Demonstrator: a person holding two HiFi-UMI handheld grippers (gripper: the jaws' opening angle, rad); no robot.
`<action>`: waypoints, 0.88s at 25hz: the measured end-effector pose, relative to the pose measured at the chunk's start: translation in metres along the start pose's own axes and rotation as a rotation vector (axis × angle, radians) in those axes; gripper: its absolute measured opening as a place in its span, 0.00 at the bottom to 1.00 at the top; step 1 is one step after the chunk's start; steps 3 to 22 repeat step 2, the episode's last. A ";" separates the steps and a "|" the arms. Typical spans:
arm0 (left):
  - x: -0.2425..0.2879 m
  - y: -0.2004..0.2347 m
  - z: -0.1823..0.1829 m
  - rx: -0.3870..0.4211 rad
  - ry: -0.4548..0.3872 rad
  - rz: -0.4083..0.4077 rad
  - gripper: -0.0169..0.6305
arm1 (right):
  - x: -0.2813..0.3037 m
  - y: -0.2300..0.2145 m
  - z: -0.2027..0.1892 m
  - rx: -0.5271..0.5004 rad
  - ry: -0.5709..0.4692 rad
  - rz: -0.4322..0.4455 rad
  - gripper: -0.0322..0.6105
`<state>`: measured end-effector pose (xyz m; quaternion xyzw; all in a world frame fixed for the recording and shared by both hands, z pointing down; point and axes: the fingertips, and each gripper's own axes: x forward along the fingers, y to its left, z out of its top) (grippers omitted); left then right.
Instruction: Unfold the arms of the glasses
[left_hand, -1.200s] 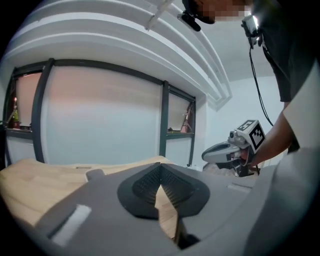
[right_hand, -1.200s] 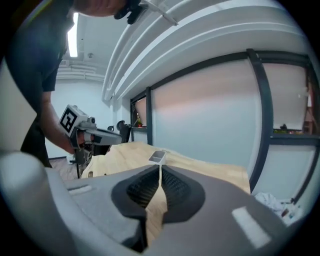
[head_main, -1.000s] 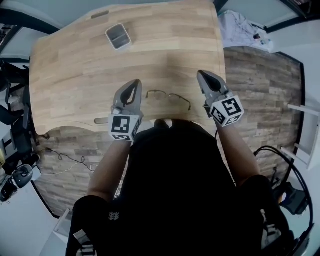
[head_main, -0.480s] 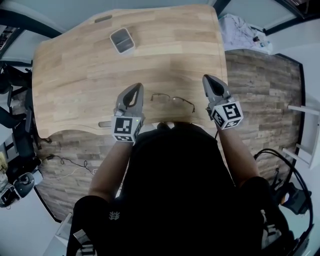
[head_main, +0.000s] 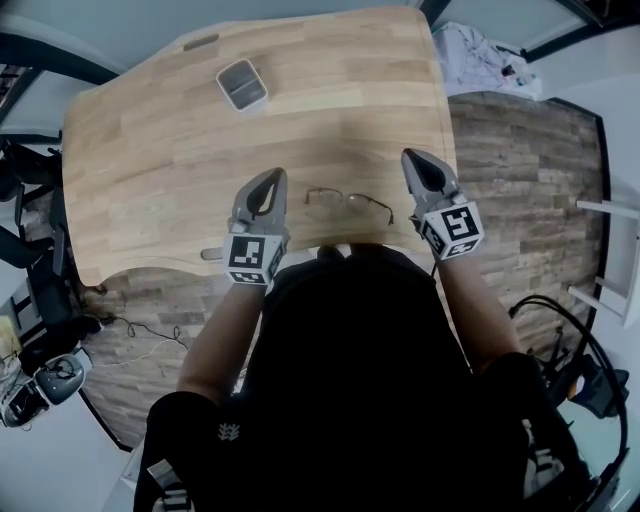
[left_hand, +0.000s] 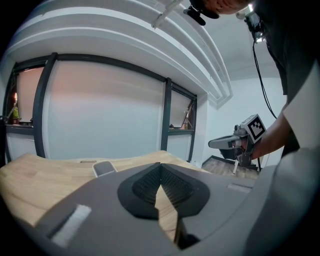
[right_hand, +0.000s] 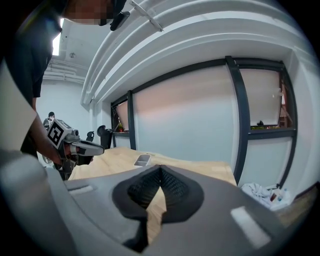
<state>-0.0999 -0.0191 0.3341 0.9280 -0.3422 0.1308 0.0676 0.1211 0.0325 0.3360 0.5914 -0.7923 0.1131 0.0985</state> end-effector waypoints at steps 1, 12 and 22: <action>0.001 0.001 0.000 0.000 -0.002 -0.002 0.04 | 0.001 -0.001 0.000 0.002 0.001 -0.004 0.05; 0.002 0.002 0.000 -0.001 -0.002 -0.004 0.04 | 0.001 -0.002 0.000 0.003 0.002 -0.007 0.05; 0.002 0.002 0.000 -0.001 -0.002 -0.004 0.04 | 0.001 -0.002 0.000 0.003 0.002 -0.007 0.05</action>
